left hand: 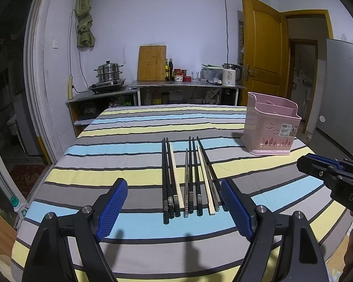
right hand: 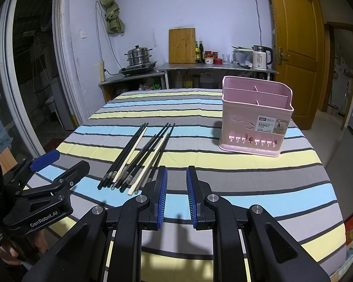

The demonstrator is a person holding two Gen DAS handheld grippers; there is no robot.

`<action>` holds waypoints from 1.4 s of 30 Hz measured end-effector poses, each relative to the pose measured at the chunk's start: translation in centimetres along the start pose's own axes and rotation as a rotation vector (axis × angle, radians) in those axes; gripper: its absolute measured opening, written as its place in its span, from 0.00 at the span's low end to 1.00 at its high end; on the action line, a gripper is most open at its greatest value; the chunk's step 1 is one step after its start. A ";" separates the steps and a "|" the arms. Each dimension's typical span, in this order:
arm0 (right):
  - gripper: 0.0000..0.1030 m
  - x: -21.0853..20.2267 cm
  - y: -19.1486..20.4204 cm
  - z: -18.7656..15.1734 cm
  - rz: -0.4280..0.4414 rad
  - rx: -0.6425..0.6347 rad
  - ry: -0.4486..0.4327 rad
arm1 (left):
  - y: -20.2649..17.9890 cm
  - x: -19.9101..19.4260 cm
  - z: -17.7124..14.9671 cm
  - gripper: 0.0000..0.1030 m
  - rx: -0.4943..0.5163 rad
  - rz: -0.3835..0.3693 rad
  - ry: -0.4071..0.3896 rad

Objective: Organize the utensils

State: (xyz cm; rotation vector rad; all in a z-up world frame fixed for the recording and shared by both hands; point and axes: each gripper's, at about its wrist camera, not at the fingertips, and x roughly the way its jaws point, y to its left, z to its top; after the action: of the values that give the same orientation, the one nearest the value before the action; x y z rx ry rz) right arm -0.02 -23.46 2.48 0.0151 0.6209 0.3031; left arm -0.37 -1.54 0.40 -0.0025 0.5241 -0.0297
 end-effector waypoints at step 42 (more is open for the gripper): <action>0.17 6.8 0.4 1.4 0.063 0.030 0.128 | 5.5 9.5 1.7 0.68 -0.060 -0.027 0.252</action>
State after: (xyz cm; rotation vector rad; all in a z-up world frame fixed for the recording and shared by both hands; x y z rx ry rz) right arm 5.97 -21.03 -0.20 0.0448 0.7527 0.3576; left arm 8.86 3.69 -2.88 -0.0655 0.7765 -0.0411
